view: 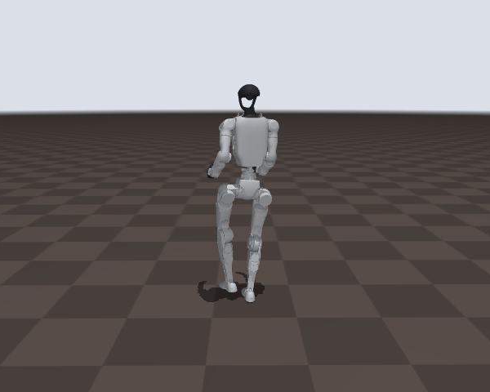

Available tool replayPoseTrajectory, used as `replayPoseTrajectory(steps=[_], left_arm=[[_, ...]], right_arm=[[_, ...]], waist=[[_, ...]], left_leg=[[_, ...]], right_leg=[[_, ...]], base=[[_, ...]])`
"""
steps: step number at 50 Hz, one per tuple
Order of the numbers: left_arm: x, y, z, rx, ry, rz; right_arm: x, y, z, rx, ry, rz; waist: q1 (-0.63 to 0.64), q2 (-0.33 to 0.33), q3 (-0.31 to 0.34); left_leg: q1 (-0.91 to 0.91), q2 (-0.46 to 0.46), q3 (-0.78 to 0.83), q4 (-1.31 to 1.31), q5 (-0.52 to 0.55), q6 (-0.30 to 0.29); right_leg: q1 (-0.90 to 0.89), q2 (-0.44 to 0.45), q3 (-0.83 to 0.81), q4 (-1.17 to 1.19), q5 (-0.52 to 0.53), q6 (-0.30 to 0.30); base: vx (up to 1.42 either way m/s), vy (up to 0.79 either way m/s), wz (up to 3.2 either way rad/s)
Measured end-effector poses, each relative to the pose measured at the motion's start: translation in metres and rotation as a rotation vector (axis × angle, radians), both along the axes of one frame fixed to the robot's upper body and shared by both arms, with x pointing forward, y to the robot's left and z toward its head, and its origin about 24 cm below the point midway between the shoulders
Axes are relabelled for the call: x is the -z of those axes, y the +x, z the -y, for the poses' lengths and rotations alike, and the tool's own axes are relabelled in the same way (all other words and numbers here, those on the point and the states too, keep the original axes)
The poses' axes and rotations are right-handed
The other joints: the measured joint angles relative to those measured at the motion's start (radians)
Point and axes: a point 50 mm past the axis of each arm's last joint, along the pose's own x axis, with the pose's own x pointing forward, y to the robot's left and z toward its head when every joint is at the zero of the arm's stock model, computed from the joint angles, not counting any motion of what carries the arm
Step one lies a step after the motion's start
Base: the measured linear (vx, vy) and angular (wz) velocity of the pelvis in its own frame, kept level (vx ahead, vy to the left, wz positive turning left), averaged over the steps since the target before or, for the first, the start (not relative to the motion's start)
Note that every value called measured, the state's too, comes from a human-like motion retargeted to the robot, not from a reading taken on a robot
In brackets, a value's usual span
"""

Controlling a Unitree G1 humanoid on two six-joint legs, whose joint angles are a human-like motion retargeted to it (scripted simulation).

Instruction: Walk run

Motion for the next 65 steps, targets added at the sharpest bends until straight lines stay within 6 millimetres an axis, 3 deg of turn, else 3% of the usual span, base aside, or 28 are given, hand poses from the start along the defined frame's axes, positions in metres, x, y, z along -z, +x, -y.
replayPoseTrajectory(steps=[4,6,7,8,10,12,15,18,22,25,27,29,32,34,39,43,46,48,49,53,55,57,60,63,65], left_arm=[[0.002,-0.011,-0.006,-0.007,0.029,-0.016],[0.001,-0.011,-0.005,-0.009,0.034,-0.010],[0.000,-0.010,-0.005,-0.008,0.035,-0.007],[0.000,-0.008,-0.003,-0.006,0.034,-0.005],[0.000,-0.005,0.001,0.001,0.025,0.001],[0.000,0.000,0.005,0.013,0.014,0.004],[-0.007,0.018,0.015,0.043,-0.006,0.059],[-0.017,0.032,0.022,0.093,0.000,0.115],[-0.028,0.048,0.028,0.113,-0.022,0.171],[-0.035,0.056,0.034,0.108,-0.074,0.199],[-0.039,0.059,0.031,0.070,-0.109,0.210],[-0.040,0.057,0.029,0.037,-0.133,0.213],[-0.030,0.047,0.025,0.021,-0.141,0.164],[-0.022,0.041,0.028,0.027,-0.154,0.123],[-0.016,0.031,0.026,0.083,-0.124,0.083],[-0.019,0.026,0.016,0.163,-0.042,0.074],[-0.022,0.030,0.014,0.161,-0.044,0.080],[-0.025,0.035,0.014,0.178,-0.042,0.096],[-0.027,0.037,0.015,0.196,-0.034,0.102],[-0.033,0.045,0.021,0.268,0.004,0.135],[-0.039,0.052,0.024,0.295,0.016,0.167],[-0.048,0.061,0.027,0.324,0.028,0.210],[-0.060,0.071,0.030,0.348,0.030,0.256],[-0.066,0.075,0.021,0.321,0.031,0.274],[-0.075,0.079,0.013,0.318,0.056,0.299]], right_arm=[[-0.035,0.032,0.001,-0.107,-0.005,0.154],[-0.046,0.040,0.004,-0.159,-0.027,0.194],[-0.048,0.042,0.006,-0.180,-0.036,0.200],[-0.047,0.040,0.008,-0.193,-0.040,0.193],[-0.038,0.031,0.011,-0.206,-0.035,0.155],[-0.021,0.015,0.015,-0.197,-0.033,0.079],[0.005,-0.010,0.017,-0.147,-0.022,-0.031],[0.034,-0.037,0.019,-0.082,-0.009,-0.190],[0.054,-0.062,0.018,-0.057,0.023,-0.314],[0.054,-0.067,0.025,-0.046,0.000,-0.317],[0.055,-0.067,0.026,-0.054,-0.009,-0.326],[0.061,-0.070,0.024,-0.056,0.005,-0.366],[0.072,-0.076,0.023,-0.068,0.043,-0.448],[0.070,-0.071,0.025,-0.077,0.042,-0.429],[0.055,-0.049,0.024,-0.130,0.017,-0.324],[0.041,-0.030,0.017,-0.154,0.054,-0.242],[0.028,-0.015,0.009,-0.187,0.058,-0.170],[0.023,-0.008,0.007,-0.205,0.050,-0.145],[0.023,-0.007,0.005,-0.209,0.054,-0.146],[0.028,-0.012,-0.007,-0.234,0.101,-0.171],[0.028,-0.014,-0.011,-0.257,0.108,-0.168],[0.023,-0.011,-0.011,-0.280,0.101,-0.144],[0.018,-0.002,-0.013,-0.295,0.116,-0.122],[0.021,-0.001,-0.036,-0.383,0.197,-0.151],[0.017,0.003,-0.045,-0.453,0.209,-0.132]], waist=[[0.074,0.053,0.049],[0.091,0.075,0.057],[0.090,0.086,0.056],[0.078,0.094,0.047],[0.047,0.100,0.019],[0.059,0.095,-0.008],[0.093,0.102,-0.005],[0.111,0.129,-0.027],[0.083,0.132,-0.032],[0.055,0.103,-0.014],[0.058,0.087,-0.001],[0.049,0.078,0.002],[0.069,0.076,-0.016],[0.052,0.065,-0.003],[0.008,0.051,0.013],[-0.033,0.017,0.013],[-0.048,-0.016,0.018],[-0.064,-0.018,0.012],[-0.070,-0.020,0.010],[-0.066,-0.039,0.013],[-0.043,-0.045,0.023],[-0.004,-0.052,0.040],[-0.025,-0.048,0.057],[-0.087,-0.047,0.051],[-0.102,-0.041,0.046]], left_leg=[[-0.007,0.022,-0.192,-0.286,0.023,-0.082],[0.001,0.047,-0.201,-0.346,0.063,-0.137],[0.008,0.055,-0.186,-0.352,0.083,-0.147],[0.015,0.048,-0.182,-0.334,0.109,-0.111],[0.014,0.031,-0.105,-0.274,0.139,0.027],[0.003,0.015,-0.230,-0.184,0.061,0.044],[0.061,0.048,-0.223,-0.136,-0.022,0.052],[0.160,0.069,-0.203,-0.199,-0.026,0.067],[0.240,0.050,-0.179,-0.274,-0.001,0.085],[0.292,-0.006,-0.158,-0.329,-0.001,0.109],[0.339,-0.026,-0.146,-0.371,-0.014,0.114],[0.386,-0.032,-0.147,-0.407,-0.033,0.111],[0.428,-0.024,-0.150,-0.444,-0.053,0.095],[0.435,-0.032,-0.169,-0.444,-0.059,0.093],[0.426,-0.023,-0.166,-0.397,-0.109,0.086],[0.356,-0.022,-0.113,-0.247,-0.164,0.049],[0.236,0.009,-0.026,-0.045,-0.128,-0.060],[0.161,0.004,-0.094,0.055,-0.128,-0.153],[0.135,0.000,-0.134,0.079,-0.143,-0.164],[0.104,-0.054,-0.362,0.033,-0.206,-0.106],[0.127,-0.100,-0.526,-0.044,-0.210,-0.099],[0.155,-0.124,-0.596,-0.127,-0.172,-0.051],[0.184,-0.057,-0.348,-0.204,-0.201,0.106],[0.193,-0.021,-0.299,-0.234,-0.206,0.114],[0.201,0.018,-0.194,-0.261,-0.218,0.129]], right_leg=[[0.142,0.083,0.003,-0.064,-0.032,-0.021],[0.207,0.106,0.010,-0.075,-0.059,-0.022],[0.239,0.115,0.006,-0.078,-0.071,-0.018],[0.268,0.118,-0.007,-0.080,-0.079,-0.010],[0.322,0.111,-0.049,-0.069,-0.073,0.021],[0.333,0.087,-0.045,0.012,0.003,0.071],[0.286,0.083,0.007,0.218,0.166,0.153],[0.222,0.069,-0.054,0.338,0.081,0.092],[0.150,0.019,-0.164,0.218,-0.014,0.056],[0.112,0.018,-0.121,0.020,-0.032,0.091],[0.112,0.011,-0.127,-0.088,0.018,0.064],[0.107,0.018,-0.111,-0.139,0.136,0.018],[0.128,0.012,-0.224,-0.139,0.093,-0.019],[0.124,0.023,-0.153,-0.146,0.098,-0.011],[0.144,0.020,-0.188,-0.174,0.078,-0.021],[0.117,-0.020,-0.186,-0.149,0.047,-0.030],[0.073,-0.054,-0.146,-0.119,0.026,-0.025],[0.041,-0.056,-0.128,-0.109,0.023,-0.021],[0.027,-0.059,-0.110,-0.104,0.026,-0.016],[-0.021,-0.056,0.025,-0.101,0.056,0.010],[-0.054,-0.035,0.116,-0.098,0.078,0.026],[-0.094,-0.016,0.205,-0.083,0.093,0.048],[-0.159,-0.001,0.265,-0.029,0.102,0.081],[-0.220,0.020,0.207,0.027,0.116,0.068],[-0.257,-0.034,-0.087,0.085,0.010,0.025]], base=[[0.70,-0.06,-0.79],[0.83,0.07,-0.59],[1.08,0.12,-0.15],[1.06,0.12,0.14],[1.11,0.11,0.27],[0.99,0.07,-0.57],[0.63,0.09,-0.74],[0.60,0.14,-0.50],[0.47,0.06,-0.07],[0.31,0.03,0.26],[0.26,-0.05,0.08],[0.33,-0.13,0.21],[0.31,-0.12,0.23],[-0.03,-0.18,0.70],[-0.01,-0.24,0.45],[-0.03,-0.11,0.17],[-0.12,-0.16,-0.37],[-0.13,-0.09,-0.43],[-0.13,-0.05,-0.71],[-0.09,-0.02,-1.58],[-0.17,0.03,-2.37],[-0.24,0.06,-2.65],[-0.22,0.09,-2.27],[-0.31,0.06,-2.82],[-0.48,0.08,-3.14]])
